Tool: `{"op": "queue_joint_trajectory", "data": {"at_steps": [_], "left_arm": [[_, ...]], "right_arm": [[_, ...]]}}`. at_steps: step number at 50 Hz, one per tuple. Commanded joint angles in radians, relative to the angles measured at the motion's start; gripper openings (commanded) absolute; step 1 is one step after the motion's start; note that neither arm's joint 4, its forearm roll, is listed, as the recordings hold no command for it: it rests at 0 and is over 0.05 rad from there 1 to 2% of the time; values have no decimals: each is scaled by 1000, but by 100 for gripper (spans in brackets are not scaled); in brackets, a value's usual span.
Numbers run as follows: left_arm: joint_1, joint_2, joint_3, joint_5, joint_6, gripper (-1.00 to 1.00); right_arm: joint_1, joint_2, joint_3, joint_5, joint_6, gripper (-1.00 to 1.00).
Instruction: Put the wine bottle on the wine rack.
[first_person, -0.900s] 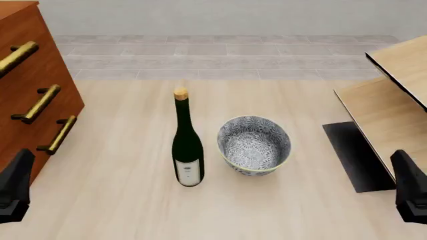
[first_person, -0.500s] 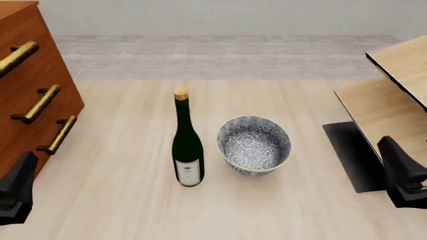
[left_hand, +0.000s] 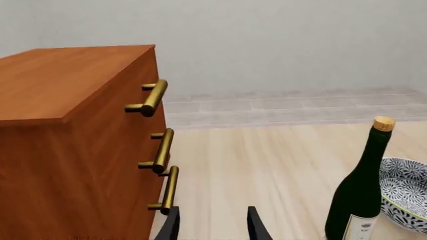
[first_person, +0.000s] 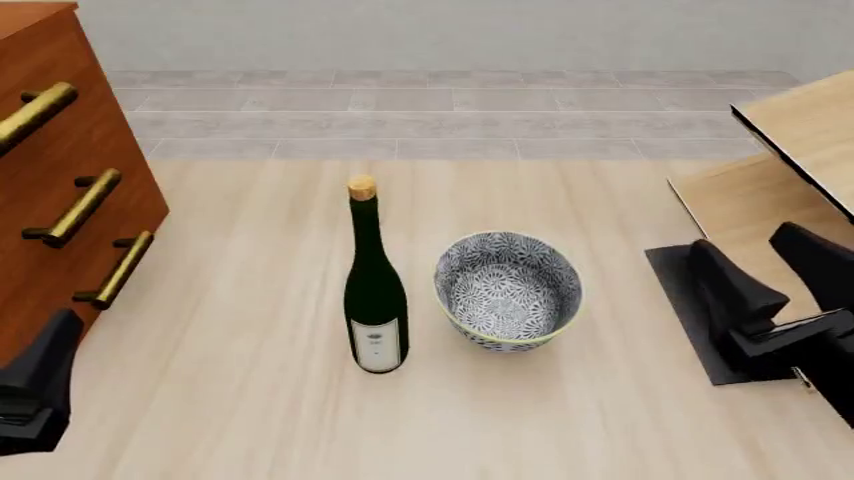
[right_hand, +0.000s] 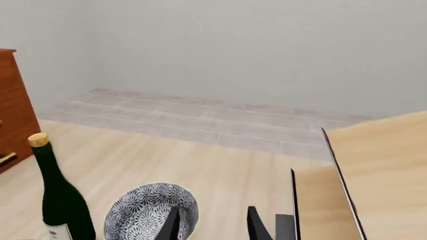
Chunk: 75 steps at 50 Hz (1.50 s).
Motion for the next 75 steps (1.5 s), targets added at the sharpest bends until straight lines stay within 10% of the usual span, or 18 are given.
{"op": "queue_joint_trajectory", "data": {"at_steps": [1,75], "left_arm": [[1,0,0,13,8,100],[5,1,0,32,-2,100]], "right_arm": [[65,141,-23,-104,-7,100],[413,557,-314,-50,79,100]]}}
